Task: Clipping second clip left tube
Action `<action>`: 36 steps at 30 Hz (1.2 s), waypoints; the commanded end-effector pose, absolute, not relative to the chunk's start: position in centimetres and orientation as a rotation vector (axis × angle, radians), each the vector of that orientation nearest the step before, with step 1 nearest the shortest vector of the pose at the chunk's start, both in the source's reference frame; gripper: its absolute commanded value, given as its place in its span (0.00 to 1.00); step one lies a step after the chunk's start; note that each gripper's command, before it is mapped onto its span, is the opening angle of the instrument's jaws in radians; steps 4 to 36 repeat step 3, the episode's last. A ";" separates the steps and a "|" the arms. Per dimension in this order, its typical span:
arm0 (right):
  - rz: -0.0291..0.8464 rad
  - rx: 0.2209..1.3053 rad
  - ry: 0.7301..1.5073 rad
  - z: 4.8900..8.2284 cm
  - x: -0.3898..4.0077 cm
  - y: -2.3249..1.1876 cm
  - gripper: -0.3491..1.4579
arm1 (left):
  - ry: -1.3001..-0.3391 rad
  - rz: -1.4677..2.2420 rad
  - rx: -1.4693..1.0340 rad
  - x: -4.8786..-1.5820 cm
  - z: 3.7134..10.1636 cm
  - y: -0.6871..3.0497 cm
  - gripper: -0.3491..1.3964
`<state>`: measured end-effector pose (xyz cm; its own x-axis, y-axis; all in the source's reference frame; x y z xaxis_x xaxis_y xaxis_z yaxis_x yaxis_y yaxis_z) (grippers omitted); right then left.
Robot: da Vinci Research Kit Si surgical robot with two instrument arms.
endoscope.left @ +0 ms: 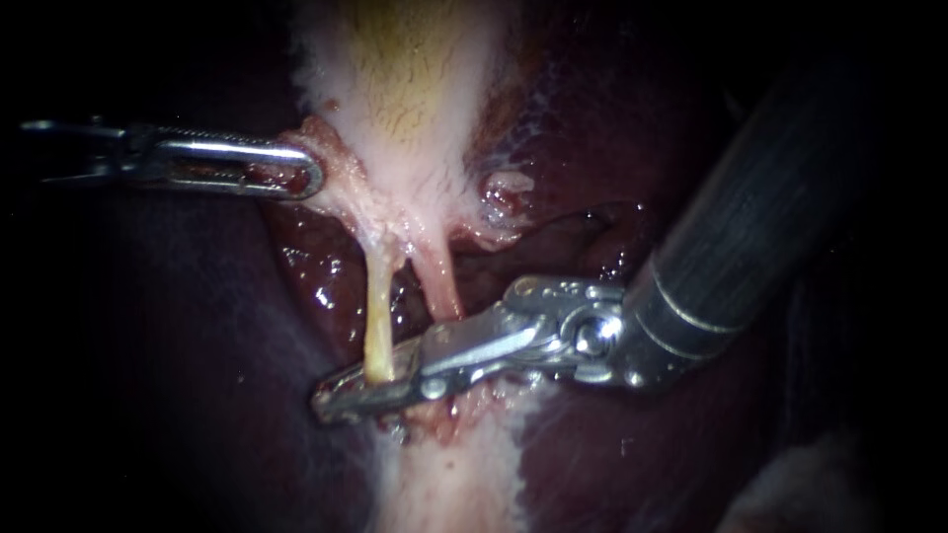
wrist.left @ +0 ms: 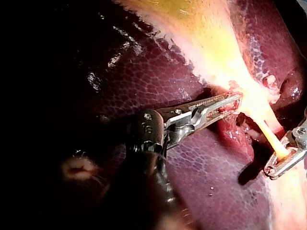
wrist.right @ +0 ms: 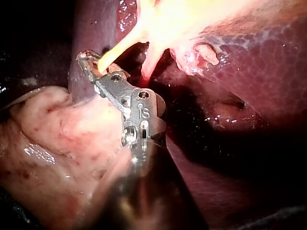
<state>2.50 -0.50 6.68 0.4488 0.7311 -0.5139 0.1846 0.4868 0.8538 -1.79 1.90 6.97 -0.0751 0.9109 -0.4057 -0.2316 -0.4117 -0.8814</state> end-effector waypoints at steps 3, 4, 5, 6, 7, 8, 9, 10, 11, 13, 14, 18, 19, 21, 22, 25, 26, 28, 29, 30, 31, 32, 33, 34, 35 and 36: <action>0.427 1.040 1.084 6.68 2.50 -0.50 0.00 | -0.809 1.637 -1.303 -1.79 6.97 1.90 0.00; 0.427 1.040 1.084 6.68 2.50 -0.50 0.00 | -0.809 1.637 -1.303 -1.79 6.97 1.90 0.00; 0.427 1.040 1.084 6.68 2.50 -0.50 0.00 | -0.809 1.637 -1.303 -1.79 6.97 1.90 0.00; 0.427 1.040 1.084 6.68 2.50 -0.50 0.00 | -0.809 1.637 -1.303 -1.79 6.97 1.90 0.00; 0.427 1.040 1.084 6.68 2.50 -0.50 0.00 | -0.809 1.637 -1.303 -1.79 6.97 1.90 0.00; 0.427 1.040 1.084 6.68 2.50 -0.50 0.00 | -0.809 1.637 -1.303 -1.79 6.97 1.90 0.00; 0.427 1.040 1.084 6.68 2.50 -0.50 0.00 | -0.809 1.637 -1.303 -1.79 6.97 1.90 0.00; 0.427 1.040 1.084 6.68 2.50 -0.50 0.00 | -0.809 1.637 -1.303 -1.79 6.97 1.90 0.00; 0.427 1.040 1.084 6.68 2.50 -0.50 0.00 | -0.809 1.637 -1.303 -1.79 6.97 1.90 0.00; 0.427 1.040 1.084 6.68 2.50 -0.50 0.00 | -0.809 1.637 -1.303 -1.79 6.97 1.90 0.00; 0.427 1.040 1.084 6.68 2.50 -0.50 0.00 | -0.809 1.637 -1.303 -1.79 6.97 1.90 0.00; 0.427 1.040 1.084 6.68 2.50 -0.50 0.00 | -0.809 1.637 -1.303 -1.79 6.97 1.90 0.00; 0.427 1.040 1.084 6.68 2.50 -0.50 0.00 | -0.809 1.637 -1.303 -1.79 6.97 1.90 0.00; 0.427 1.040 1.084 6.68 2.50 -0.50 0.00 | -0.809 1.637 -1.303 -1.79 6.97 1.90 0.00; 0.427 1.040 1.084 6.68 2.50 -0.50 0.00 | -0.809 1.637 -1.303 -1.79 6.97 1.90 0.00; 0.427 1.040 1.084 6.68 2.50 -0.50 0.00 | -0.809 1.637 -1.303 -1.79 6.97 1.90 0.00; 0.427 1.040 1.084 6.68 2.50 -0.50 0.00 | -0.809 1.637 -1.303 -1.79 6.97 1.90 0.00; 0.427 1.040 1.084 6.68 2.50 -0.50 0.00 | -0.809 1.637 -1.303 -1.79 6.97 1.90 0.00; 0.427 1.040 1.084 6.68 2.50 -0.50 0.00 | -0.809 1.637 -1.303 -1.79 6.97 1.90 0.00; 0.427 1.040 1.084 6.68 2.50 -0.50 0.00 | -0.809 1.637 -1.303 -1.79 6.97 1.90 0.00; 0.427 1.040 1.084 6.68 2.50 -0.50 0.00 | -0.809 1.637 -1.303 -1.79 6.97 1.90 0.00; 0.427 1.040 1.084 6.68 2.50 -0.50 0.00 | -0.809 1.637 -1.303 -1.79 6.97 1.90 0.00; 0.427 1.040 1.084 6.68 2.50 -0.50 0.00 | -0.809 1.637 -1.303 -1.79 6.97 1.90 0.00; 0.427 1.040 1.084 6.68 2.50 -0.50 0.00 | -0.809 1.637 -1.303 -1.79 6.97 1.90 0.00; 0.427 1.040 1.084 6.68 2.50 -0.50 0.00 | -0.809 1.637 -1.303 -1.79 6.97 1.90 0.00; 0.427 1.040 1.084 6.68 2.50 -0.50 0.00 | -0.809 1.637 -1.303 -1.79 6.97 1.90 0.00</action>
